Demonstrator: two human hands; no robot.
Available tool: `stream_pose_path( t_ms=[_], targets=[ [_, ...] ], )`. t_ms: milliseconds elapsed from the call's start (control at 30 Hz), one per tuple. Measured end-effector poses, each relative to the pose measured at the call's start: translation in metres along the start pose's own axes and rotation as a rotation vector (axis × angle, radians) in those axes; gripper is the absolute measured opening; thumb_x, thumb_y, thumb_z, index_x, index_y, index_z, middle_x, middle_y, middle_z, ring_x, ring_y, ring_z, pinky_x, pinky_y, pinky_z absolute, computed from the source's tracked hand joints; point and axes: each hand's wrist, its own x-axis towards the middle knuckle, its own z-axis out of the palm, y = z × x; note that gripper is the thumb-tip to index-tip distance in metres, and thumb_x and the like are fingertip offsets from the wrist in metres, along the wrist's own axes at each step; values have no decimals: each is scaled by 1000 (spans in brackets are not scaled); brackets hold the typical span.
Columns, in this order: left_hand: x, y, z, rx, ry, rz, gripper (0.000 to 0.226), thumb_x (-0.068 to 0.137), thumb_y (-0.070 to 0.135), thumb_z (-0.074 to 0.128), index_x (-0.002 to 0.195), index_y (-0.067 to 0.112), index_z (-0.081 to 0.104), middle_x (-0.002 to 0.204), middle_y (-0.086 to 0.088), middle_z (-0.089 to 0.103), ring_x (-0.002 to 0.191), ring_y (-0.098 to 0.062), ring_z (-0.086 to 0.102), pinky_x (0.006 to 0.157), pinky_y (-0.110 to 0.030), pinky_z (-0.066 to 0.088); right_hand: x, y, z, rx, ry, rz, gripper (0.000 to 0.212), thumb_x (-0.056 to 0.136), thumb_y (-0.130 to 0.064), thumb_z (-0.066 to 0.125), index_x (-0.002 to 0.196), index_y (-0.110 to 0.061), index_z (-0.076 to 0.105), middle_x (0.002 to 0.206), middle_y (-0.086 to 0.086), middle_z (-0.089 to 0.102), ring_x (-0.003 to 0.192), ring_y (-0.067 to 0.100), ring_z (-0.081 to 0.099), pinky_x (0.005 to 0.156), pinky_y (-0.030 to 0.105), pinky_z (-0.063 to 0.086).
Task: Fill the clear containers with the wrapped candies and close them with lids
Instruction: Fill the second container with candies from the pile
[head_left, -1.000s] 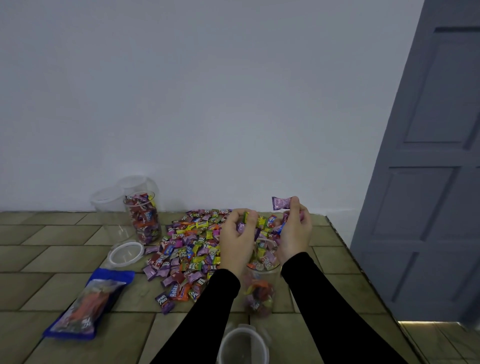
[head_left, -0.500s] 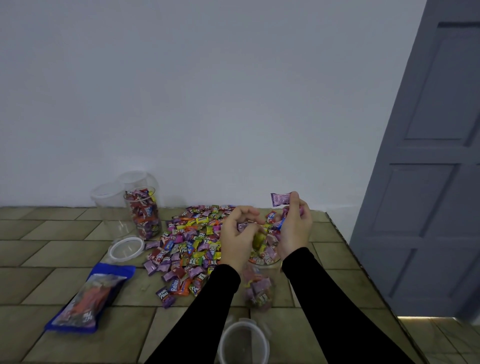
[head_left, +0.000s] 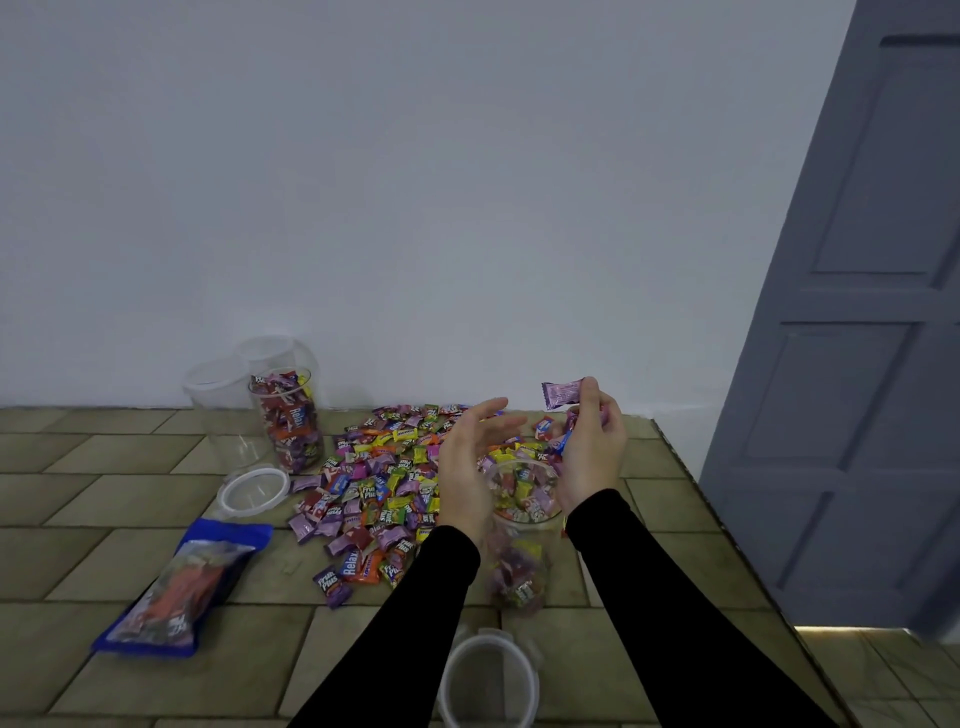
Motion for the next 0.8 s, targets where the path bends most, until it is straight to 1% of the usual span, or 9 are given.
stream_pose_path(
  t_ms=[133, 233, 300, 367, 500, 567, 667, 733, 800],
  targets=[
    [-2, -5, -4, -154, -4, -325, 69, 96, 63, 23, 106, 12, 68, 103, -9, 73, 84, -24, 66, 82, -42, 47, -2, -5, 0, -26, -50, 24, 28, 96, -31, 55, 74, -15, 51, 50, -2, 48, 41, 15, 41, 39, 22, 33],
    [-6, -4, -6, -220, -148, -506, 88, 85, 75, 19, 97, 6, 72, 89, -14, 73, 64, -22, 66, 57, -27, 51, -5, -8, 0, -46, -112, 89, 28, 96, -33, 55, 74, -16, 51, 46, 0, 48, 38, 15, 40, 35, 19, 31],
    [-6, -4, -6, -245, -201, -532, 92, 86, 75, 14, 88, 6, 75, 80, -14, 73, 55, -21, 65, 46, -22, 49, -7, -10, 0, -56, -150, 111, 28, 97, -31, 54, 74, -15, 49, 48, 3, 47, 36, 14, 39, 33, 17, 30],
    [-7, -6, -6, -246, -216, -524, 92, 86, 75, 12, 84, 9, 78, 77, -14, 73, 52, -21, 65, 43, -22, 48, -8, -11, 0, -66, -189, 120, 29, 97, -30, 53, 73, -14, 48, 48, 3, 45, 32, 13, 40, 34, 17, 28],
    [-7, -9, -5, -253, -210, -513, 88, 86, 73, 17, 98, 4, 70, 76, -16, 72, 51, -23, 65, 45, -22, 49, -7, -10, -2, -82, -225, 112, 30, 96, -25, 56, 68, -14, 51, 51, 6, 48, 33, 18, 45, 34, 18, 31],
    [-5, -11, -6, -267, -200, -513, 89, 81, 76, 21, 96, 3, 69, 74, -16, 71, 52, -25, 65, 46, -23, 50, -6, -9, -3, -44, -218, 124, 33, 93, -20, 59, 60, -16, 56, 61, 9, 52, 43, 21, 48, 38, 20, 38],
    [-1, -12, -7, -248, -188, -502, 85, 75, 78, 26, 82, 8, 74, 70, -15, 70, 52, -25, 65, 48, -24, 51, -6, -8, -3, -16, -221, 142, 42, 91, -15, 61, 50, -20, 55, 57, -4, 56, 47, 14, 50, 42, 20, 41],
    [-1, -15, -7, -244, -166, -508, 81, 81, 76, 26, 77, 9, 73, 66, -13, 69, 50, -24, 64, 48, -24, 51, -7, -9, -4, -45, -249, 108, 37, 91, -11, 60, 55, -15, 53, 51, -8, 53, 45, 12, 49, 41, 19, 40],
    [0, -17, -6, -218, -151, -506, 80, 82, 76, 27, 87, 8, 69, 68, -13, 70, 53, -26, 66, 52, -28, 51, -7, -9, -5, -79, -279, 73, 30, 91, -6, 57, 61, -11, 52, 50, -7, 49, 45, 11, 48, 41, 19, 41]
  ],
)
